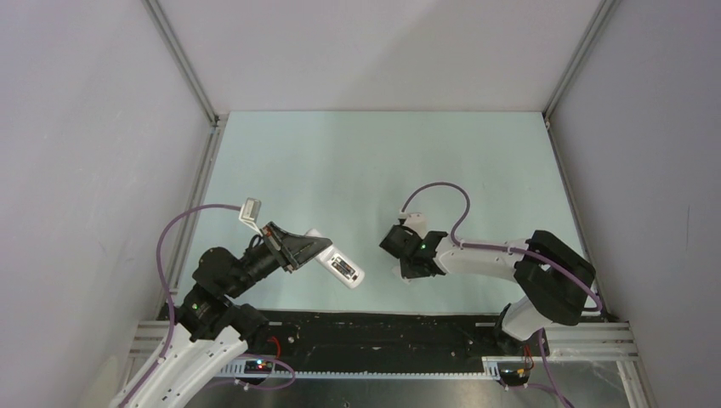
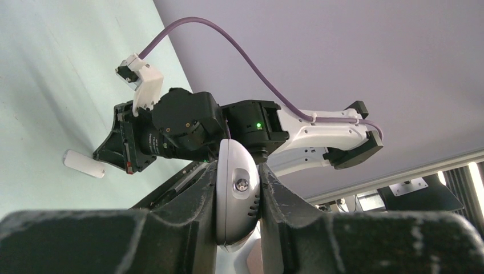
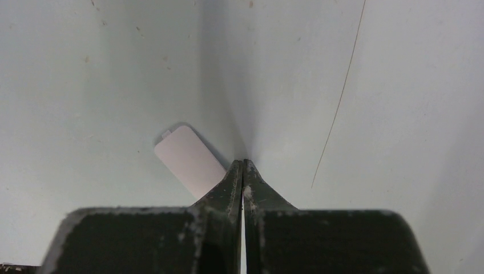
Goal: Load the batteries into the remote control
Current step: Adjust the battery cover at the center of the board.
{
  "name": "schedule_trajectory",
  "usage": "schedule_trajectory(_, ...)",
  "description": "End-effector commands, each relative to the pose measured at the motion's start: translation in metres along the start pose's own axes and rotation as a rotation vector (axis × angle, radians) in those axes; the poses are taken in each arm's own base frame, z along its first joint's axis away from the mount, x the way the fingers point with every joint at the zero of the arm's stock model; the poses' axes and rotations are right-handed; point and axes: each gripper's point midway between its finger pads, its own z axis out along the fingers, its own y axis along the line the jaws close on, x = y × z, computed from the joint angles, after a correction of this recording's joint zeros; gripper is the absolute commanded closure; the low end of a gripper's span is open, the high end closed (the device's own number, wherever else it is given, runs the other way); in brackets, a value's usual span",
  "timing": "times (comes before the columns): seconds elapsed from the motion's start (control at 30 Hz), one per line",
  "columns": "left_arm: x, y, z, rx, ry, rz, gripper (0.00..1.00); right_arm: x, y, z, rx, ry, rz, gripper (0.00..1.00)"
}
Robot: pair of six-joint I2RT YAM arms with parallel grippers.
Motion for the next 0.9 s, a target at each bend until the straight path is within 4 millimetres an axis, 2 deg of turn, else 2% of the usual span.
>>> schedule_trajectory(0.0,-0.011,-0.024,-0.004,0.06,-0.034,0.021,0.99,0.032,-0.019,-0.003,0.067,0.085,-0.037,1.0)
schedule_trajectory(0.23,-0.012,-0.026,-0.005,0.065,-0.04,0.023,0.99,0.04,-0.009,0.001,0.047,0.098,-0.047,1.0)
schedule_trajectory(0.4,-0.011,-0.025,-0.006,0.065,-0.039,0.02,0.98,0.036,-0.006,-0.004,0.027,0.083,-0.038,1.0)
schedule_trajectory(0.57,-0.012,-0.026,-0.005,0.065,-0.041,0.021,0.98,0.034,-0.014,-0.008,0.057,0.071,-0.02,0.99)
schedule_trajectory(0.63,-0.012,-0.027,-0.005,0.067,-0.042,0.023,0.99,0.032,-0.021,-0.012,0.084,0.061,-0.007,0.95)
schedule_trajectory(0.87,-0.015,-0.031,-0.007,0.076,-0.055,0.035,0.99,0.01,-0.035,-0.04,0.079,-0.036,0.022,0.65)
